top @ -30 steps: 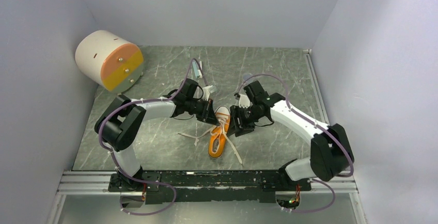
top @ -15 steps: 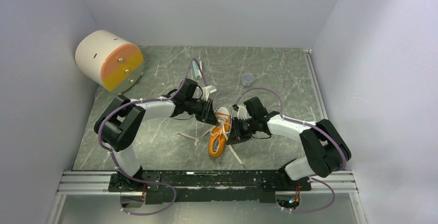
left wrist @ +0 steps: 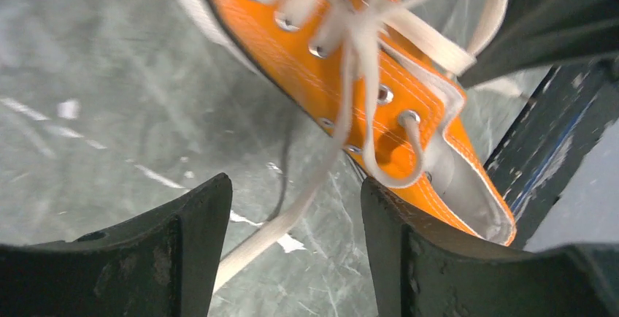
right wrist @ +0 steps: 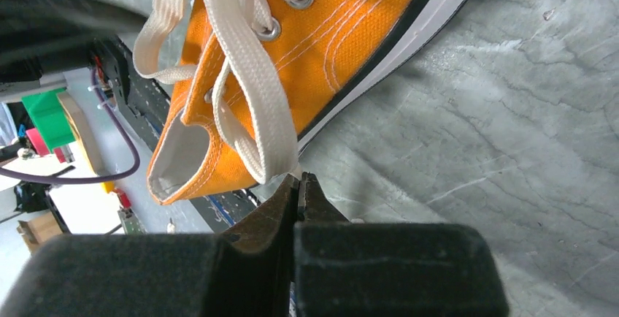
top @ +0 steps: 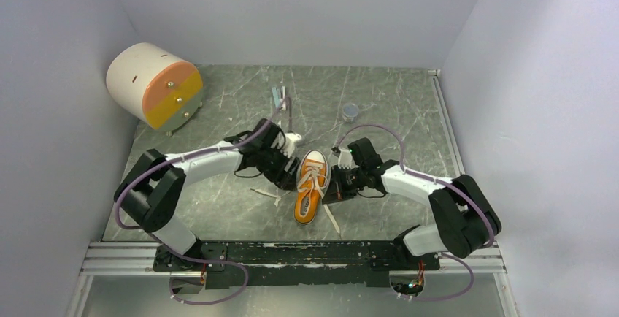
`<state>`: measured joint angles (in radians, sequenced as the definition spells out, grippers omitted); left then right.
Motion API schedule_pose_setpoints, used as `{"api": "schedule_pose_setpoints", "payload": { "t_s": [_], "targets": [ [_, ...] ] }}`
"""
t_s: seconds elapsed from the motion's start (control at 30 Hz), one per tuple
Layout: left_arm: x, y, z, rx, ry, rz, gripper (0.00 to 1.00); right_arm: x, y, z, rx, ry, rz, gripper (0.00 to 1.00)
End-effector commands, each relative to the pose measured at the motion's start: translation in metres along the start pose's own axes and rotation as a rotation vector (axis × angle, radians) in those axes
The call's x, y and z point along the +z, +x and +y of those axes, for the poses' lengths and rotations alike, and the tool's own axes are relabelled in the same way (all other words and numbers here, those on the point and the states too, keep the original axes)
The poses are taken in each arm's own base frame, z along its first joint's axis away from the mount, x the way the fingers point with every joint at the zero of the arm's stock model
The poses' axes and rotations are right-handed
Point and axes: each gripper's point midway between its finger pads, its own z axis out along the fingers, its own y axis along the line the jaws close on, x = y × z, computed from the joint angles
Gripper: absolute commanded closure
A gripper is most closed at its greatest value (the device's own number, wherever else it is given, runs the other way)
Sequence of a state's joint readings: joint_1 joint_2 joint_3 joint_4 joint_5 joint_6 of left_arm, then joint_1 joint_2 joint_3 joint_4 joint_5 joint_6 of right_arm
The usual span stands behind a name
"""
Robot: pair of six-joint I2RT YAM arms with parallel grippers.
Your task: Tie the shoes
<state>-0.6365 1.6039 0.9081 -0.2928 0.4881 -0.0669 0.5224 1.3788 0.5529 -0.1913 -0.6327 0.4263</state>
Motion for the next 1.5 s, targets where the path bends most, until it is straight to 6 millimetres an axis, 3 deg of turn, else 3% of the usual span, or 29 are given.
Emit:
{"api": "schedule_pose_setpoints", "payload": {
  "t_s": [0.0, 0.1, 0.23, 0.33, 0.5, 0.63, 0.7, 0.87, 0.93, 1.07, 1.23, 1.47],
  "targets": [
    [0.010, 0.018, 0.000, 0.181, -0.108, 0.098, 0.32, 0.000, -0.011, 0.003, -0.003, -0.009, -0.017, 1.00],
    [0.025, 0.024, 0.002, 0.188, -0.117, 0.125, 0.40, -0.001, -0.013, 0.004, -0.003, -0.002, -0.021, 1.00],
    [0.030, 0.018, 0.022, 0.154, -0.234, 0.132, 0.65, -0.010, -0.010, -0.001, 0.041, 0.062, -0.002, 1.00],
    [0.016, 0.016, 0.030, 0.101, -0.319, 0.133, 0.83, -0.032, -0.002, -0.010, 0.117, 0.182, 0.027, 1.00],
    [-0.022, 0.021, 0.026, -0.026, -0.378, 0.120, 0.95, -0.088, 0.008, -0.033, 0.284, 0.489, 0.039, 1.00],
    [-0.052, 0.047, 0.036, -0.351, -0.427, 0.147, 0.95, -0.132, 0.026, -0.060, 0.531, 0.718, 0.025, 1.00],
    [-0.063, 0.067, 0.047, -0.548, -0.458, 0.135, 0.95, -0.140, 0.027, -0.068, 0.621, 0.732, -0.003, 1.00],
    [-0.077, 0.090, 0.074, -0.825, -0.494, 0.073, 0.95, -0.142, 0.029, -0.095, 0.862, 0.733, -0.080, 1.00],
    [-0.078, 0.094, 0.080, -0.883, -0.491, 0.074, 0.95, -0.142, 0.024, -0.104, 0.915, 0.730, -0.115, 1.00],
    [-0.084, 0.102, 0.091, -0.933, -0.538, 0.076, 0.95, -0.165, 0.020, -0.132, 0.938, 0.873, -0.190, 1.00],
    [-0.086, 0.110, 0.100, -0.957, -0.589, 0.085, 0.95, -0.165, 0.021, -0.156, 1.019, 0.879, -0.239, 1.00],
    [-0.082, 0.113, 0.102, -0.948, -0.583, 0.085, 0.95, -0.166, 0.017, -0.158, 0.995, 0.865, -0.247, 1.00]
  ]
}}
